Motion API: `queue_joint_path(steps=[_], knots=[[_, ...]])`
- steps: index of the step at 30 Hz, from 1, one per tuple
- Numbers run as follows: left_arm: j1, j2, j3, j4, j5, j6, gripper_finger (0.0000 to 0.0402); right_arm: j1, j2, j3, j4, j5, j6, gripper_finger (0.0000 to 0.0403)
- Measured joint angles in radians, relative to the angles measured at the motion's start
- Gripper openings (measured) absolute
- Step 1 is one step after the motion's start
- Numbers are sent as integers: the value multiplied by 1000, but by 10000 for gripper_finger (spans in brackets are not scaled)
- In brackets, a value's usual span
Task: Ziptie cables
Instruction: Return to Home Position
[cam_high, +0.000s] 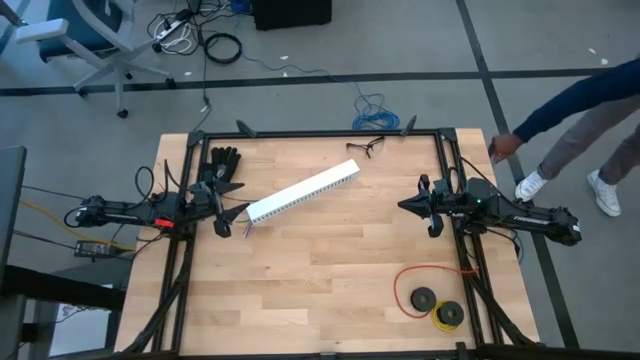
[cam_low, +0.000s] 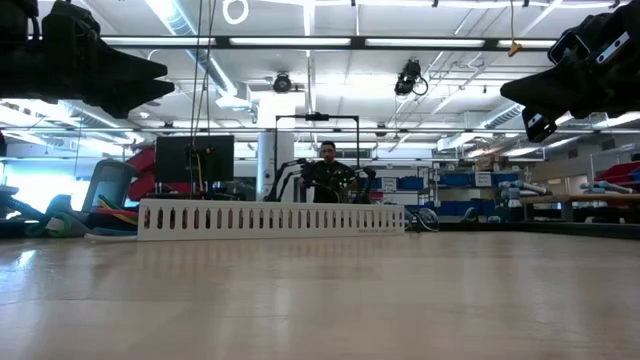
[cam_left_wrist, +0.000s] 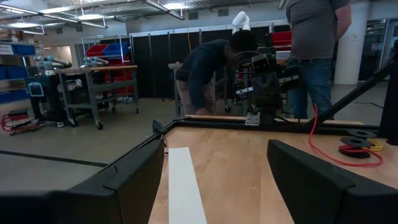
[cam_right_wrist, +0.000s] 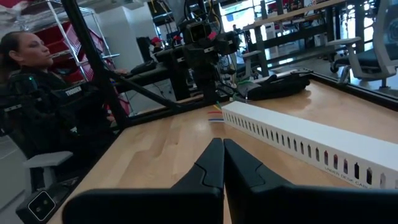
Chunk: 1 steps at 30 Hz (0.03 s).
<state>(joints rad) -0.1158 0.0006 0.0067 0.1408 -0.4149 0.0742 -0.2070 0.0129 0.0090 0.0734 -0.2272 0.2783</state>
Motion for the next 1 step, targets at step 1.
queue_joint_path(steps=[1], knots=[[0, 0, 0, 0, 0, 0, 298, 0, 0, 0, 0, 0, 0, 0]])
